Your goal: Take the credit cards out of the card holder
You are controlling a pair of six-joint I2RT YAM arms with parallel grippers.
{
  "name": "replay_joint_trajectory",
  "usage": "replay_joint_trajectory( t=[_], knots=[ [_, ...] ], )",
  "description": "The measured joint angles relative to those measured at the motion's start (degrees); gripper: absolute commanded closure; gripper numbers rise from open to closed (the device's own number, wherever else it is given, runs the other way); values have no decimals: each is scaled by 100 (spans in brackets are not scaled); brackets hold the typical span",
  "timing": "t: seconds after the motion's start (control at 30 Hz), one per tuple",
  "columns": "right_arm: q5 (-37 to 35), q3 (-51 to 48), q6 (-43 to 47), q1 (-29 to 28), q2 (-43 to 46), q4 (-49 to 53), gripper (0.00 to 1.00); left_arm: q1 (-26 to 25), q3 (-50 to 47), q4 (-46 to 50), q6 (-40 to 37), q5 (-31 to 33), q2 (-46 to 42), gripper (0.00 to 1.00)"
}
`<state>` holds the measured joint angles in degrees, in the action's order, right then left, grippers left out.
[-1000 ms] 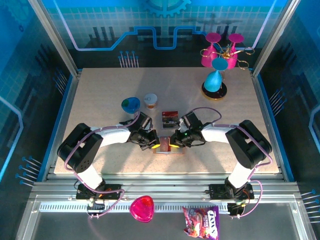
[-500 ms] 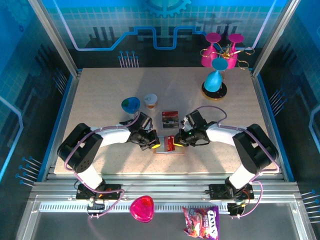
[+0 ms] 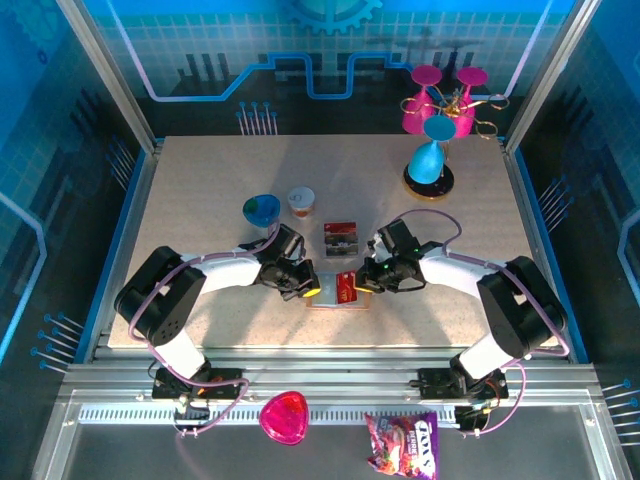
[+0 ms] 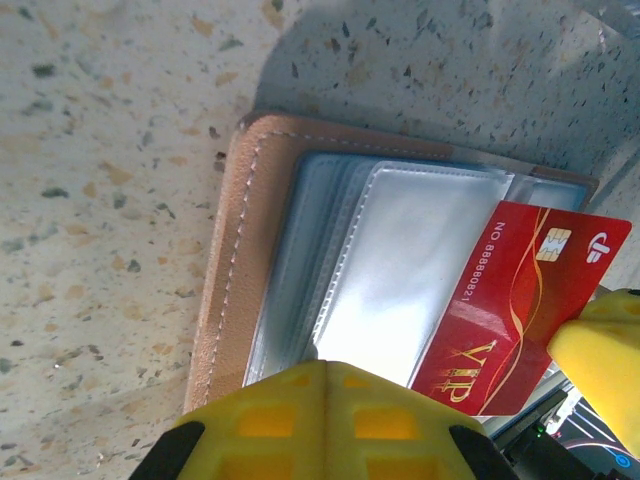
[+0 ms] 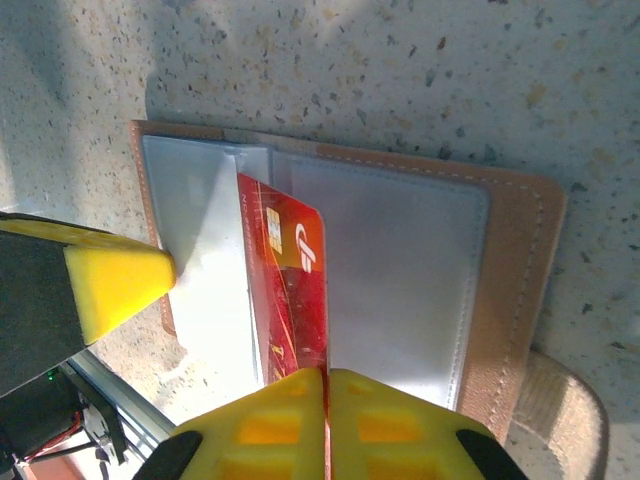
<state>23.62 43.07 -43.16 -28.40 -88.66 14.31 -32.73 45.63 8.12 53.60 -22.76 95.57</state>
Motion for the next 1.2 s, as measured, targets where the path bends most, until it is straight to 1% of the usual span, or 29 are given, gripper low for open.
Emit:
replay_joint_trajectory(
  t=[0.6,0.67,0.8,0.87,0.97,1.2],
  knots=[
    [-188,4,57,-2,122,175,93,0,0,0,0,0,0,95],
    [-170,4,55,-2,122,164,92,0,0,0,0,0,0,95],
    [-63,7,-50,-26,92,39,86,0,0,2,0,0,0,95],
    [-15,11,-96,-55,46,-24,84,0,0,0,0,0,0,95],
    [59,44,-153,-107,-28,-72,84,4,0,0,0,-2,0,95],
    [90,92,-190,-186,-146,-153,90,7,0,2,0,-2,2,95]
  ],
)
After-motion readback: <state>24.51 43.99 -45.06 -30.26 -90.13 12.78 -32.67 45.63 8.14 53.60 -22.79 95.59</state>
